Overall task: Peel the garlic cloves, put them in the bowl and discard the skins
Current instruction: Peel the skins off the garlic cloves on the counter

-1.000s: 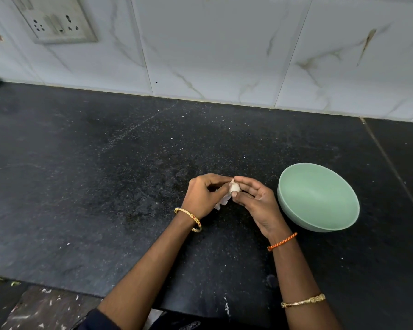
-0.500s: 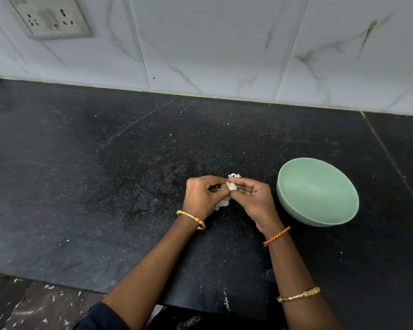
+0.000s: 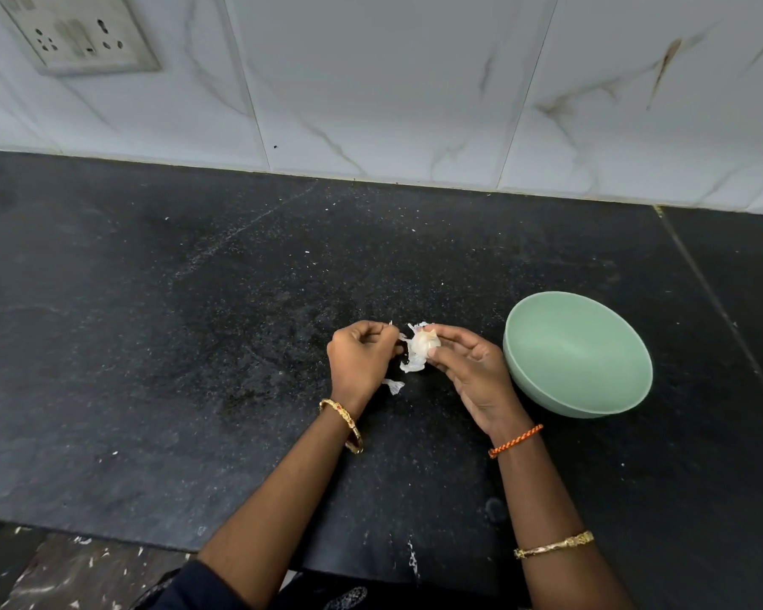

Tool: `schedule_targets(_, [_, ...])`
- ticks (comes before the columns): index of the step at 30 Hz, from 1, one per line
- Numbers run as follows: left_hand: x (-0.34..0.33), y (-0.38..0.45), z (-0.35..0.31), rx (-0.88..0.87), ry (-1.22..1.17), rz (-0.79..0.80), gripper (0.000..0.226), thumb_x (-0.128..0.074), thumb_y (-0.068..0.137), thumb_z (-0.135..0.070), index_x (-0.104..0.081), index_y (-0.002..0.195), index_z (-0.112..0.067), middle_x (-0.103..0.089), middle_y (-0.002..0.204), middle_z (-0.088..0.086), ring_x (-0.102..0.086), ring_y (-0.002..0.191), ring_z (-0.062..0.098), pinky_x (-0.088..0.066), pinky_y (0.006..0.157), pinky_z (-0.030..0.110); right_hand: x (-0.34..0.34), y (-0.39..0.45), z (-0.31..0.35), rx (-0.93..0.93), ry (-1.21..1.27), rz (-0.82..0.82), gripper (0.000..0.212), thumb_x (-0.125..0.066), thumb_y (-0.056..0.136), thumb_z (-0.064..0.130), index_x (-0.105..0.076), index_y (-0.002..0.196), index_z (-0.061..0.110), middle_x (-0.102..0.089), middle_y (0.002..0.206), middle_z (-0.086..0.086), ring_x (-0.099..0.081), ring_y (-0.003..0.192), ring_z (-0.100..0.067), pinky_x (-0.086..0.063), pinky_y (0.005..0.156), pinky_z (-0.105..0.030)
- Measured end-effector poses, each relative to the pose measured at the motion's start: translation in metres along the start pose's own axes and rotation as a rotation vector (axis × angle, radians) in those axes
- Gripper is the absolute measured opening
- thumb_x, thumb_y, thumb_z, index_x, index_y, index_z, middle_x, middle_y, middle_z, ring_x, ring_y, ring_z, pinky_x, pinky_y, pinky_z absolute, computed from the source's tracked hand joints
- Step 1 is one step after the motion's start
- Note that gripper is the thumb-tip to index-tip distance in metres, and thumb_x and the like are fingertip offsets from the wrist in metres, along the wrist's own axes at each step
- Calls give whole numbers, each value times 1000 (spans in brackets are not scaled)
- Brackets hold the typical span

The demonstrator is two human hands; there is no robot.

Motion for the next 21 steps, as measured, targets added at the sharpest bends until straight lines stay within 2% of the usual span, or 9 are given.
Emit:
schedule_targets(4, [2,-4,-5,-78,118,-20,19,-62,88,-16,-69,74,-5,-70,65,4,-68,60,11,-53,57,22,-1,-1,1,4,17,18,30,-60,82,-14,-69,99,10,-71,106,-13,-67,97,-15,-53,82,-22])
schedule_targets(6, [2,-6,-11,-208,188,5,13,-62,89,-18,-72,84,-11,-71,73,0,-66,62,12,-53,58,24,0,-1,2,8,6,21,30,-61,83,-13,-69,100,10,-71,104,-12,-67,96,-15,-53,81,-22])
schedule_targets(8, [-1,-9,-16,-316,221,108,20,-60,88,-13,-70,106,-17,-70,90,-6,-64,72,4,-51,65,16,-1,1,3,10,-20,17,30,-60,83,-12,-69,101,11,-72,104,-11,-67,97,-16,-53,81,-23])
schedule_targets(9, [-4,-10,-16,-325,221,175,24,-61,88,-13,-69,110,-17,-69,93,-7,-64,75,1,-50,67,14,-1,1,3,12,-35,19,31,-60,83,-12,-69,100,11,-71,104,-12,-67,97,-16,-53,82,-24])
schedule_targets(12, [-9,-9,-16,-279,167,281,16,-65,90,-21,-73,101,-14,-73,86,-3,-68,75,9,-56,67,24,-5,2,5,6,-31,29,28,-57,85,-12,-69,100,9,-71,100,-12,-66,92,-16,-54,80,-24])
schedule_targets(15, [-5,-5,-13,-223,101,200,11,-64,90,-18,-73,90,-11,-70,73,0,-66,64,6,-57,61,29,-10,2,7,-14,54,49,26,-51,87,-13,-65,101,4,-70,94,-10,-67,85,-13,-55,79,-25])
schedule_targets(19, [3,2,-9,-150,262,-3,17,-63,90,-23,-72,78,-14,-68,64,-5,-66,63,15,-55,65,32,-14,2,9,-12,82,50,26,-51,88,-15,-64,103,1,-70,94,-8,-68,83,-10,-55,73,-20])
schedule_targets(21, [11,4,-9,-106,308,-94,11,-61,89,-22,-70,85,-17,-65,67,-12,-66,69,13,-54,70,30,-15,1,10,-12,86,45,25,-54,87,-14,-65,102,3,-71,96,-7,-69,84,-10,-55,73,-20])
Point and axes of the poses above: each hand's wrist, its own y-axis towards the middle knuckle, its own x-axis out of the back of the hand, z = x × y, the point moved 6 cm from there along y, towards the middle knuckle
